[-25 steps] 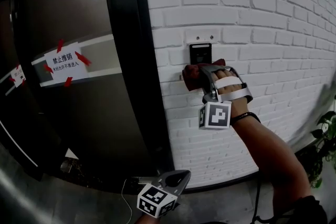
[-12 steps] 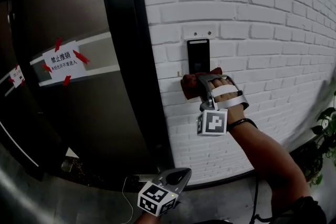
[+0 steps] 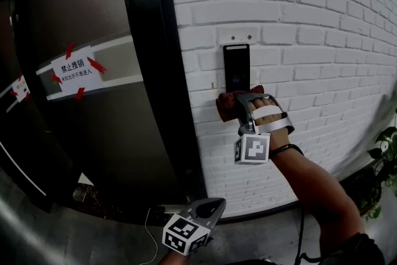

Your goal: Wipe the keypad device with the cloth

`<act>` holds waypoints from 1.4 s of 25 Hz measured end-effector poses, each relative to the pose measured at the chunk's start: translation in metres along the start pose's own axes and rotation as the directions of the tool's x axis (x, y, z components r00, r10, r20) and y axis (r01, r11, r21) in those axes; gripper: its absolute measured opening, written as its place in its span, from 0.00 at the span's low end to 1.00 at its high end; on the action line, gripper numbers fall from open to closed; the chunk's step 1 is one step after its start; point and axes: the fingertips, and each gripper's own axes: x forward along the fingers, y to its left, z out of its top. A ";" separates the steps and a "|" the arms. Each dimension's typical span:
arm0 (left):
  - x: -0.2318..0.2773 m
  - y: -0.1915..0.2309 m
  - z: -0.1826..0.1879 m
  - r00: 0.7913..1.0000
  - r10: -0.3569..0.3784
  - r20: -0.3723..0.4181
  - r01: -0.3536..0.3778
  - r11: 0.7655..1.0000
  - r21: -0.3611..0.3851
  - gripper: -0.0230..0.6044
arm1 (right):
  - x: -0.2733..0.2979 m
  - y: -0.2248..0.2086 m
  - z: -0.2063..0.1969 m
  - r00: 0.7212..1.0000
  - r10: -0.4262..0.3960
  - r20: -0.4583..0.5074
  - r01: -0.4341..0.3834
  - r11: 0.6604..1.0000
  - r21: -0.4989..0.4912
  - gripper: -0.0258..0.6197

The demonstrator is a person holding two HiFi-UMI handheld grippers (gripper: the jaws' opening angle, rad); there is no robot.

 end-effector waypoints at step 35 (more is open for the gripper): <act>-0.059 -0.015 -0.042 0.996 -0.080 -0.031 0.080 0.997 0.004 0.06 | -0.204 0.156 0.004 0.814 0.528 0.241 -0.485 0.389 0.783 0.12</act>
